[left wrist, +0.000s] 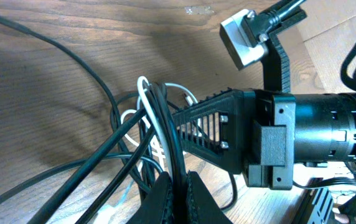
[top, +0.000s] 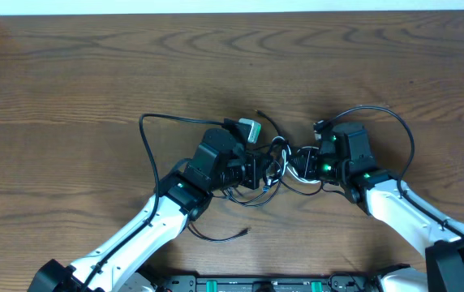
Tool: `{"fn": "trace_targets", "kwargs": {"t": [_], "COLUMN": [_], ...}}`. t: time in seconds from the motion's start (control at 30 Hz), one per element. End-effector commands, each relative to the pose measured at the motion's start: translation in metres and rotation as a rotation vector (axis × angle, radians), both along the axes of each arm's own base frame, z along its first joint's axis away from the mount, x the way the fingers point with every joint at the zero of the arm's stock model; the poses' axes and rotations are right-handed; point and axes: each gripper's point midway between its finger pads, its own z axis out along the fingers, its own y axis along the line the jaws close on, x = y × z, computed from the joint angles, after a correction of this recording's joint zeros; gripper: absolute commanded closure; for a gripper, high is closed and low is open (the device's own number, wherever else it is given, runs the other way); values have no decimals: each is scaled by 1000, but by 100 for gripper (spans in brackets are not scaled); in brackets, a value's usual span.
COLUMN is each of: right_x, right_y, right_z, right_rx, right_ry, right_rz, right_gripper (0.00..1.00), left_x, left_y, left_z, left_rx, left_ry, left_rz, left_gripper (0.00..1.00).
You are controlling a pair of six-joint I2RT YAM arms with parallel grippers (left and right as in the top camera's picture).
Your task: Untangle cables
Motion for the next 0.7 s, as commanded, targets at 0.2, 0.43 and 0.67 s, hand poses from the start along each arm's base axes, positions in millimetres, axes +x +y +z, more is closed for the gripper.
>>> {"fn": "trace_targets", "kwargs": {"t": [0.2,0.43,0.67], "right_x": [-2,-1,5], "right_y": [20,19,10], "right_z": [12,13,7], "right_rx": [90,81,23], "right_ry": [-35,-52,-69], "right_rz": [94,106,65], "right_gripper": [85,88,83], "left_x": [1,-2,-12], "left_y": [-1,-3,-17], "left_z": [6,8,24], "left_rx": [-20,-38,-121], "left_ry": [-6,11,-2], "left_rz": [-7,-13,-108], "left_gripper": [92,92,92]}}
